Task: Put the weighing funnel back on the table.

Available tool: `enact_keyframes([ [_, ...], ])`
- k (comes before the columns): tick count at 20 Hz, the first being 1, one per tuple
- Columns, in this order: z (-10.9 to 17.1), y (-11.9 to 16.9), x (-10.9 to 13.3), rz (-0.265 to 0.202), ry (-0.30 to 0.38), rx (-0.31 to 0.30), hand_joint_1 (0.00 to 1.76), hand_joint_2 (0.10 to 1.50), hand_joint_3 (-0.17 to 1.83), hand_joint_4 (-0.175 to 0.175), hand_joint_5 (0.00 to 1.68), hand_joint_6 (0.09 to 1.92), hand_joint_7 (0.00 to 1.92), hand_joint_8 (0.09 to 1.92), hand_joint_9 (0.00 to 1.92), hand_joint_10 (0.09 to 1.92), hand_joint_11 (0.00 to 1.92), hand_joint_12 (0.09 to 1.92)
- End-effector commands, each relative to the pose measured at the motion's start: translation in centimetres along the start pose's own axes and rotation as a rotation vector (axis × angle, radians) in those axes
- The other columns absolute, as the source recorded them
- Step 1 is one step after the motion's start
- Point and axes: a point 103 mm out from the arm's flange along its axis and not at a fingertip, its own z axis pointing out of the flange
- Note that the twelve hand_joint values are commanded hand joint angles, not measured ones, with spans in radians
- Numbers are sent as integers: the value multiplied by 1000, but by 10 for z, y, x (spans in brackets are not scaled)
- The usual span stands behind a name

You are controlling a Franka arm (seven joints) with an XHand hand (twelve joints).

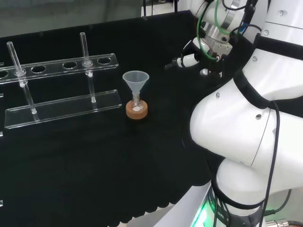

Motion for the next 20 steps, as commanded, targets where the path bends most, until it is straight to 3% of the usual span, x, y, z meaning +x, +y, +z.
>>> enact_keyframes([
  [1,14,11,-14,5,-20,4,1115,636,712,175,1254,734,618,606,946,419,647,1217],
  [20,53,13,-18,-10,-49,96,1117,636,709,175,1258,726,619,608,949,415,654,1207],
])
